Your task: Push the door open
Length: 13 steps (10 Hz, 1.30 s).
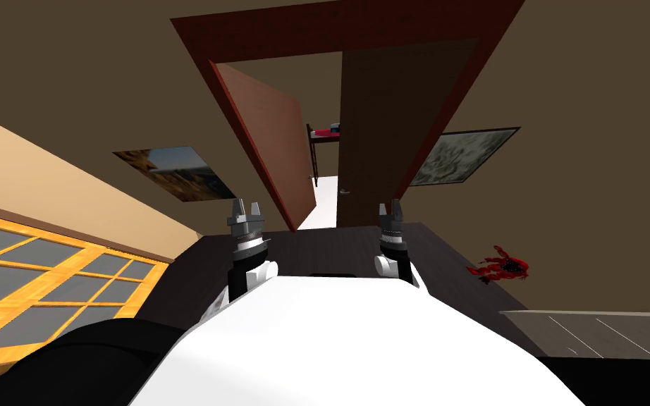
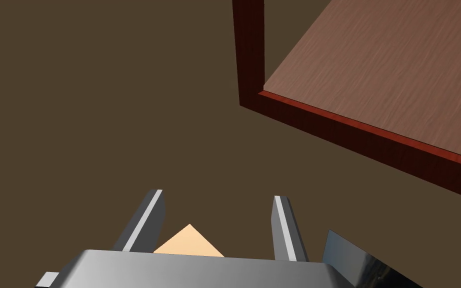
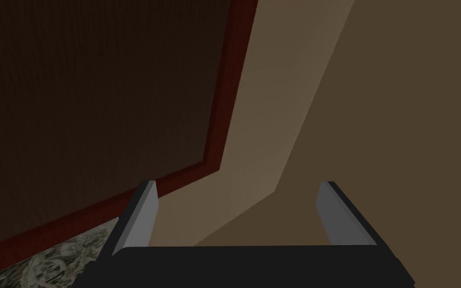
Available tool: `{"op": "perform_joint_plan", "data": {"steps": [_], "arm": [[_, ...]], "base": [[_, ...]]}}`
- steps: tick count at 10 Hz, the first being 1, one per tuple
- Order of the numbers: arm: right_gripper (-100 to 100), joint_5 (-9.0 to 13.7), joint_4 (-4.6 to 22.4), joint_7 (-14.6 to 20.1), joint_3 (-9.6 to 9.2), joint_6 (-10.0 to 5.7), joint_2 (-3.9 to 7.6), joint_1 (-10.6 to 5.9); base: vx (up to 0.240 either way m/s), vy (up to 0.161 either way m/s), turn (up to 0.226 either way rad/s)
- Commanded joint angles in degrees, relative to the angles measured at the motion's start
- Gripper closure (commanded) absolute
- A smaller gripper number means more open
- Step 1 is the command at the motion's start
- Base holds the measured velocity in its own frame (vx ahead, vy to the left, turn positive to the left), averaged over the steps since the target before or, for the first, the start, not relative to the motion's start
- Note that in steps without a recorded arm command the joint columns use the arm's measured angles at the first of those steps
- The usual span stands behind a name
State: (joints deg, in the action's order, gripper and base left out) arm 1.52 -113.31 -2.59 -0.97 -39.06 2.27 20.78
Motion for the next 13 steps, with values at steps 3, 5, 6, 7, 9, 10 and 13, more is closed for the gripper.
{"op": "perform_joint_plan", "data": {"steps": [3,5,6,7,9,10,13], "arm": [[-100,0.7,4.9,-0.8,0.1,-0.77,0.29,-1.77],[-100,1.4,8.4,-1.3,0.35,-1.21,0.57,-3.41],[-100,1.4,8.9,-1.3,0.35,-1.21,0.57,-3.41],[-100,1.8,11.0,-1.6,0.47,-1.43,0.71,-4.23],[-100,2.5,14.5,-2.1,0.73,-1.89,0.89,-5.96],[-100,2.5,15.3,-2.1,0.73,-1.89,0.89,-5.96],[-100,3.6,21.5,-3.0,1.13,-2.59,1.08,-8.59]], "base": [[0.078,-0.027,0.047],[0.059,-0.01,0.048],[0.056,-0.02,0.025],[0.061,-0.02,0.039],[0.086,-0.033,0.065],[0.067,-0.038,0.026],[0.076,-0.022,0.058]]}}
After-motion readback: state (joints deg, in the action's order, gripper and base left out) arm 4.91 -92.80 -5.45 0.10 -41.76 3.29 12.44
